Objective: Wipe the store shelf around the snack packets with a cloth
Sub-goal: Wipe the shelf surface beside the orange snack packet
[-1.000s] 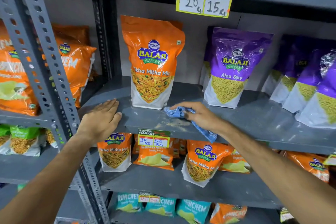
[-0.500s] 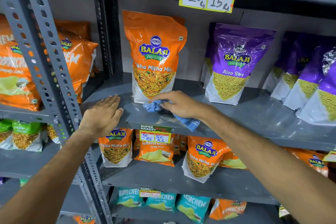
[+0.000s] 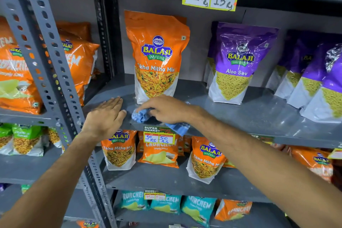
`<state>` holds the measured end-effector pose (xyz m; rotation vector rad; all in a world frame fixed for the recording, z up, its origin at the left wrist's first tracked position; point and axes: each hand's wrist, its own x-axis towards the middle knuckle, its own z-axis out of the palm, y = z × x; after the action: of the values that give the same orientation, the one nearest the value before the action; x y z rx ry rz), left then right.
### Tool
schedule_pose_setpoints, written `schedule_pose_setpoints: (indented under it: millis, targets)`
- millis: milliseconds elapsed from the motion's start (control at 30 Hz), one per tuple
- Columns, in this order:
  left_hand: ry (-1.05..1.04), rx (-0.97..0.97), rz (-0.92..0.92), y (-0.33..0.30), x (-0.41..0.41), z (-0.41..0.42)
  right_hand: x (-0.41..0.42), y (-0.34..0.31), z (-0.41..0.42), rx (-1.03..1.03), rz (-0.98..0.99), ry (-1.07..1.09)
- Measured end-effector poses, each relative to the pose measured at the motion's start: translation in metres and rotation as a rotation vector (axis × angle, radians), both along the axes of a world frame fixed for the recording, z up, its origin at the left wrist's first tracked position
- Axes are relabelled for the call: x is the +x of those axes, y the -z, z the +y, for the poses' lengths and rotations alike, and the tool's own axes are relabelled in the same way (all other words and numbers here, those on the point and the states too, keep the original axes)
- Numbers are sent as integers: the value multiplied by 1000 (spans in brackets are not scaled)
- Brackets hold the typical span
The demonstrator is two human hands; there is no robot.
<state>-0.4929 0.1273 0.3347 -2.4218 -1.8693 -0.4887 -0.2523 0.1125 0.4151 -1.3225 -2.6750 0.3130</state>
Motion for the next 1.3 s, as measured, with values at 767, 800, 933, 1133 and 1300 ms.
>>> schedule_pose_setpoints:
  millis: [767,800,933,1133,1300]
  targets:
    - [-24,-17,31,2,-1,4,106,48,-17,-97,367,155]
    - [-25,-20,27,2,0,4,111,47,-17,-119,457,155]
    - [-25,-27,9,2,1,4,130,49,5,28,449,411]
    - [-14,-33,4,2,-1,5,77,51,-20,90,229,248]
    - [-11,-25,-2,3,-2,6,107,42,-46,-131,514,65]
